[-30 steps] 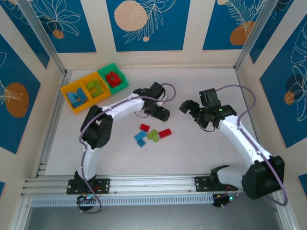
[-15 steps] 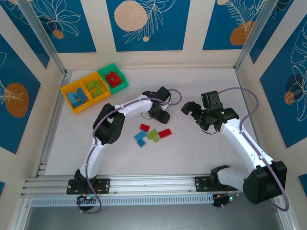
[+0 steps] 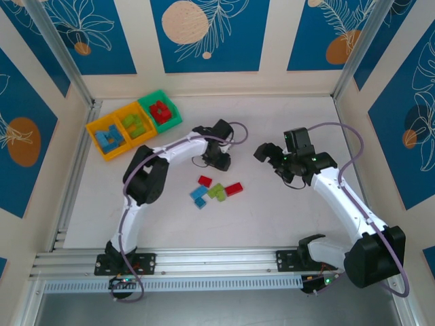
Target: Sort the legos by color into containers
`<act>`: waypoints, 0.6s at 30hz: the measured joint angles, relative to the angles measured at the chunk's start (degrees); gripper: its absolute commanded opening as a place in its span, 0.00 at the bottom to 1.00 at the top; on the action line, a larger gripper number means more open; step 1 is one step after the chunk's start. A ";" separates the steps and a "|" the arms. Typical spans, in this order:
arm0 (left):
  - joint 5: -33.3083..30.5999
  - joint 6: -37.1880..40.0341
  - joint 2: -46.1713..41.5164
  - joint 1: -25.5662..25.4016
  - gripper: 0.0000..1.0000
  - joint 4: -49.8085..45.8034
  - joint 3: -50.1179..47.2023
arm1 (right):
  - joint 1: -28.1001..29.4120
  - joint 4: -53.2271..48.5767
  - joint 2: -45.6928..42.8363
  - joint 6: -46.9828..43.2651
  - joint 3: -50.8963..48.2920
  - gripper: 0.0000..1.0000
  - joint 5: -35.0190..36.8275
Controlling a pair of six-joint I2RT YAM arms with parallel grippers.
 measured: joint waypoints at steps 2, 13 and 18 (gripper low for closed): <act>0.92 -0.68 -3.48 3.02 0.30 0.07 -1.90 | 2.03 1.88 1.38 -1.57 0.55 0.96 -2.14; 0.46 -0.48 -14.23 28.89 0.31 0.02 2.29 | 13.81 6.71 14.14 -11.80 13.53 0.96 -9.68; -2.67 0.00 -6.47 35.32 0.43 -0.61 9.53 | 14.60 7.21 17.40 -12.74 15.91 0.96 -9.73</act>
